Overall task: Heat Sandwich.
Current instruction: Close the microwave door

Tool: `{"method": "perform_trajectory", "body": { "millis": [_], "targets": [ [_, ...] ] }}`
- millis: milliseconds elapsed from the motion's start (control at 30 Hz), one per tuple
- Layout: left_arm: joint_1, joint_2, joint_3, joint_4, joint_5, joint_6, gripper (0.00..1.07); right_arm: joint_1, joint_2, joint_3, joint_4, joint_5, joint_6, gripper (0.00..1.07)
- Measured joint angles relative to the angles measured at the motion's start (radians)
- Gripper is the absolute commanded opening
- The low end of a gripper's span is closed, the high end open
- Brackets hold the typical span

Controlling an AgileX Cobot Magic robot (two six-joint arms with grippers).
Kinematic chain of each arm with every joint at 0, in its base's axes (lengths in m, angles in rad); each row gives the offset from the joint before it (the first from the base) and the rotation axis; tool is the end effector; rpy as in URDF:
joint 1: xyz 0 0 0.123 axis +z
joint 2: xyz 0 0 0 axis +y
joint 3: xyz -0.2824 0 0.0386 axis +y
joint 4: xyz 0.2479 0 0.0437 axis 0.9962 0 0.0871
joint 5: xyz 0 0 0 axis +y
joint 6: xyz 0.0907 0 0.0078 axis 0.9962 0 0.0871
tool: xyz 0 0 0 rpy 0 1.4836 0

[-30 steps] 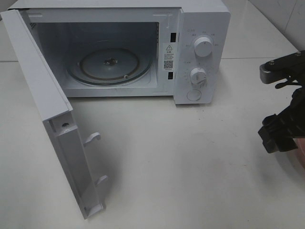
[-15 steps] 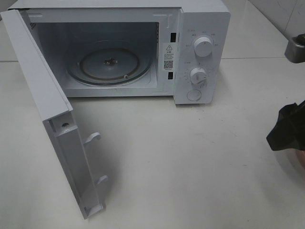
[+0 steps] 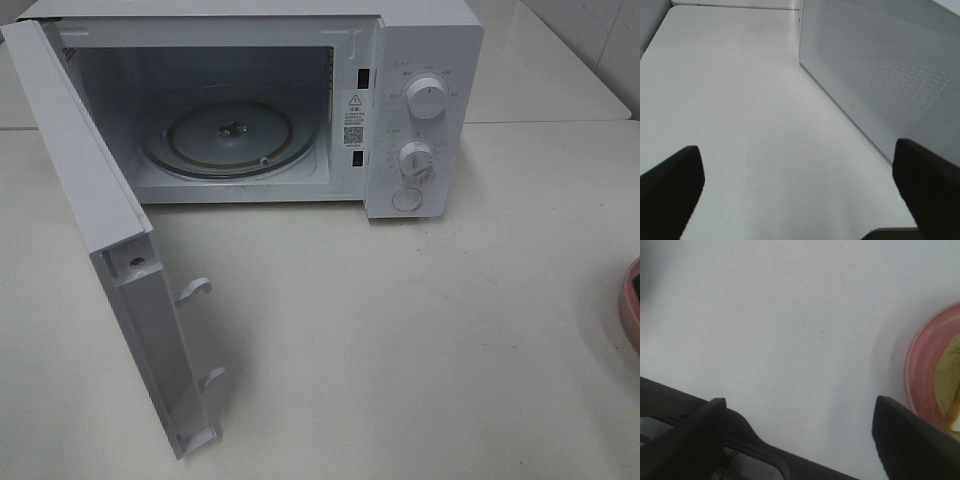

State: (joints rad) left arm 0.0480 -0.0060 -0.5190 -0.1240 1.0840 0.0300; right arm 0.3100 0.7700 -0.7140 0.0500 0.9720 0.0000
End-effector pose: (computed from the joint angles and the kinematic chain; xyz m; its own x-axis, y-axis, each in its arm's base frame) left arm -0.0089 -0.0104 0.2810 -0.4524 -0.0498 -0.8904 0.0370 0.9965 -0.0745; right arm 0.1204 0.0425 0.3035 -0.7781 -0.2197 -0.5884 -0.3062 0.9507 0.0500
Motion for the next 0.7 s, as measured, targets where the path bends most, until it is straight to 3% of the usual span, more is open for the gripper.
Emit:
{"method": "perform_trajectory", "body": {
  "millis": [333,700],
  "targets": [
    [0.000,0.000,0.000,0.000,0.000,0.000,0.98,-0.002,-0.264,0.000,0.000,0.037,0.000,0.76],
    [0.000,0.000,0.000,0.000,0.000,0.000,0.98,-0.117,-0.562,0.000,-0.064,0.082,0.006,0.76]
  ]
}}
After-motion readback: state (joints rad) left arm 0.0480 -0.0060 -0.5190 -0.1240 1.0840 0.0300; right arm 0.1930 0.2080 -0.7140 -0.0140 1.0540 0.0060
